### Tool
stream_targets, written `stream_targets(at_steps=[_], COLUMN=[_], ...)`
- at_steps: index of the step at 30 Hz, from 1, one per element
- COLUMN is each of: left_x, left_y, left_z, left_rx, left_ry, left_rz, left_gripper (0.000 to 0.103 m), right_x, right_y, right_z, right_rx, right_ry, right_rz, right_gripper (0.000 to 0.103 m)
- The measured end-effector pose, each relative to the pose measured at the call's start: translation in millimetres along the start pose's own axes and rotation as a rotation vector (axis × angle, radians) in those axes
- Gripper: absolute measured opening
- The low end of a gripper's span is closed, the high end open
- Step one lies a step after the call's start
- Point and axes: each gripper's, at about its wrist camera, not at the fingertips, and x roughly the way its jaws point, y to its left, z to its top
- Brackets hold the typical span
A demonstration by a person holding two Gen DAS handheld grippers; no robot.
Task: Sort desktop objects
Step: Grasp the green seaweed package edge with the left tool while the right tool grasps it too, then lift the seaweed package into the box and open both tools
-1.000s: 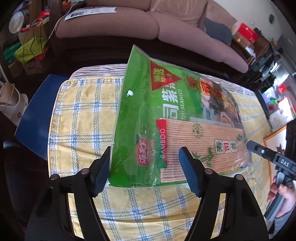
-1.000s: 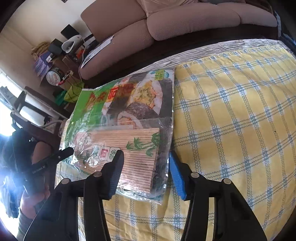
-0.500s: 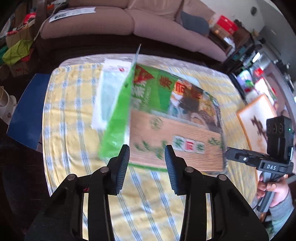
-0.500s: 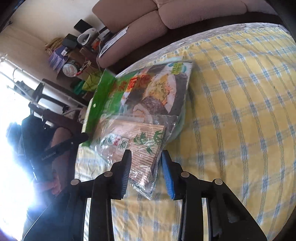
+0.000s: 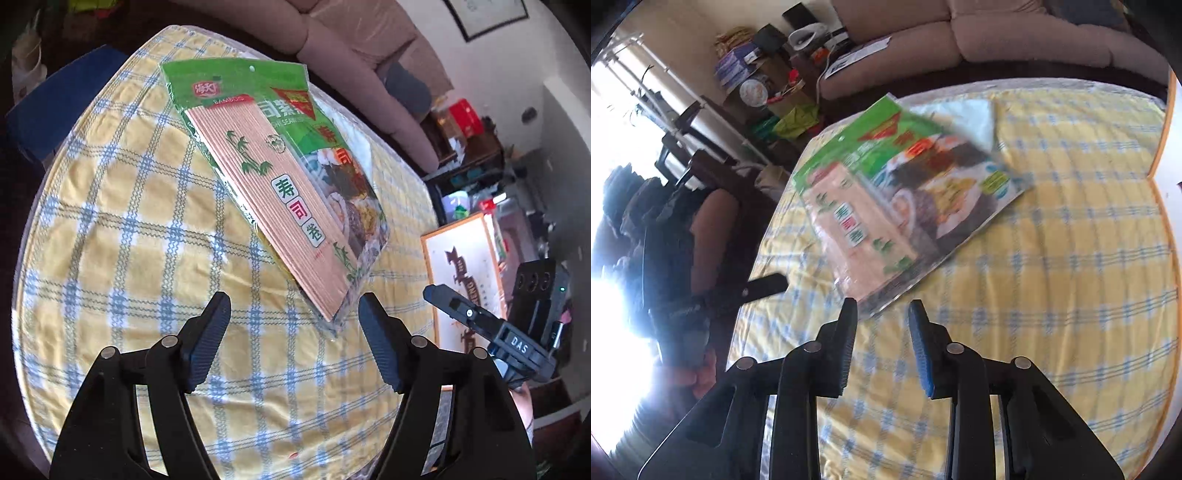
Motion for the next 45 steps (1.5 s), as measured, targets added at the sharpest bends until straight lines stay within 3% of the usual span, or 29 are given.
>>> stream_targets(at_steps=[4, 8, 12, 19, 24, 26, 28, 30, 31, 34, 36, 38, 39, 43, 45], left_x=[16.0, 34.3, 40.3, 48.4, 54.9, 53.6, 56.0, 59.2, 60.8, 61.5, 62.3, 62.1, 62.5, 68.5, 73.8], left_y=[2.3, 5.9, 9.5, 12.2, 10.2, 14.2, 23.9, 36.1, 41.9, 47.3, 42.8, 35.0, 31.4, 17.4, 12.2], left_z=[-1.4, 4.1, 13.5, 21.3, 26.3, 26.2, 25.0, 23.6, 22.7, 22.0, 22.1, 22.3, 22.1, 19.1, 15.6], left_rx=[-0.074, -0.108, -0.126, -0.156, -0.147, -0.144, -0.175, -0.219, -0.245, -0.293, -0.303, -0.310, -0.312, -0.295, -0.293], left_ry=[-0.008, 0.017, 0.012, 0.011, 0.024, 0.032, 0.045, 0.051, 0.048, 0.025, 0.032, 0.037, 0.043, 0.075, 0.094], left_rz=[-0.086, -0.100, -0.133, -0.192, -0.237, -0.250, -0.229, -0.211, -0.226, -0.260, -0.302, -0.353, -0.374, -0.405, -0.412], left_gripper=[0.070, 0.070, 0.074, 0.079, 0.080, 0.068, 0.037, 0.018, 0.015, 0.011, 0.011, 0.011, 0.011, 0.012, 0.012], right_x=[12.8, 22.5, 48.6, 91.3, 92.9, 88.9, 83.6, 76.7, 72.7, 55.3, 34.3, 18.0, 11.2, 8.7, 16.5], right_y=[-30.6, -47.3, -56.8, -72.3, -48.5, -40.7, -33.9, -27.0, -24.1, -23.3, -29.9, -33.6, -36.7, -43.9, -41.4], right_z=[29.6, 69.8, 101.1, 95.1, 71.1, 59.9, 47.5, 36.9, 32.5, 22.1, 12.6, 1.0, -6.7, -36.3, -42.8], right_rx=[0.128, 0.085, 0.048, 0.076, -0.010, -0.023, -0.031, -0.044, -0.055, -0.026, 0.058, 0.136, 0.182, 0.371, 0.414], right_ry=[-0.049, -0.129, -0.111, -0.015, 0.035, 0.065, 0.093, 0.108, 0.112, 0.081, 0.016, -0.018, -0.030, -0.037, -0.043], right_rz=[-0.014, -0.113, -0.143, -0.114, -0.077, -0.041, -0.009, 0.009, 0.012, -0.009, 0.040, 0.064, 0.089, 0.307, 0.339], right_gripper=[0.047, 0.047, 0.047, 0.048, 0.052, 0.052, 0.051, 0.051, 0.051, 0.051, 0.051, 0.064, 0.068, 0.068, 0.068])
